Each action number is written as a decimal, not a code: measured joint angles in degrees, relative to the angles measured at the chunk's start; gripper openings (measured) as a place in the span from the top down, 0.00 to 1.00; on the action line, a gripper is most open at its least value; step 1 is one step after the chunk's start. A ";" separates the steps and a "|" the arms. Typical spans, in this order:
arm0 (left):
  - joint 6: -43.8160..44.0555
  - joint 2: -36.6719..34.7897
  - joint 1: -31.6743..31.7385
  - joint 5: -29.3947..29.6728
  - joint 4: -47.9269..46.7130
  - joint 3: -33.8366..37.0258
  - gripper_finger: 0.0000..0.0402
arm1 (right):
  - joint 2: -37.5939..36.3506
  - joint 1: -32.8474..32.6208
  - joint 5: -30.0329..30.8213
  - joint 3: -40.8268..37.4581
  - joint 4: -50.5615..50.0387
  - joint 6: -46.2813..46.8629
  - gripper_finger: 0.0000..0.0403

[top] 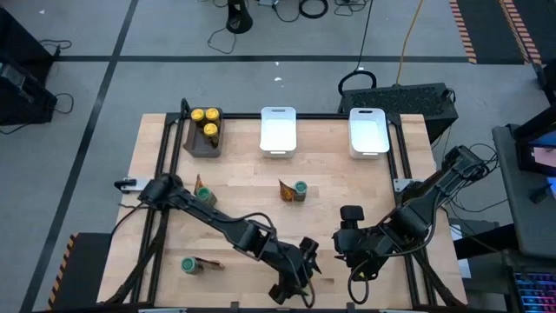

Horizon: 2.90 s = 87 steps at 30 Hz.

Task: Sort spices by type
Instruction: Put the yellow seasoning bottle into the black bin

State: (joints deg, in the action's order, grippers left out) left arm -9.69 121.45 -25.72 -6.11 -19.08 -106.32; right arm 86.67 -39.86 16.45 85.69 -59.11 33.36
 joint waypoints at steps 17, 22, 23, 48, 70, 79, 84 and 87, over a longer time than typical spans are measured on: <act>-8.65 1.87 0.60 3.10 -8.78 -0.94 0.18 | 0.00 0.04 0.02 0.00 -0.22 0.39 0.46; -8.75 3.59 0.34 2.24 -8.70 -0.92 0.18 | 0.00 0.15 0.00 -0.01 -0.16 0.42 0.46; -8.75 3.97 0.18 2.21 -8.59 -0.92 0.18 | 0.00 0.15 0.02 -0.02 -0.06 0.42 0.46; -11.69 4.07 0.10 0.62 -6.75 -0.88 0.18 | 0.00 0.15 0.44 -0.02 0.17 1.09 0.46; -11.68 4.21 0.69 -4.19 -10.97 -0.88 0.18 | 0.00 0.16 0.45 -0.02 0.15 0.90 0.46; -12.09 5.55 0.71 -4.21 -11.51 -0.83 0.18 | 0.00 0.15 0.56 -0.04 0.26 0.96 0.46; -12.14 5.55 0.71 -4.17 -11.55 -0.83 0.18 | 0.00 0.17 1.68 -0.04 0.35 1.36 0.46; -12.09 5.55 0.71 -4.15 -11.39 -0.83 0.18 | 0.00 0.17 1.68 -0.04 0.48 1.43 0.46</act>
State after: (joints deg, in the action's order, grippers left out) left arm -21.78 127.00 -25.02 -10.27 -30.47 -107.15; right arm 86.67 -39.68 18.13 85.65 -58.63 34.80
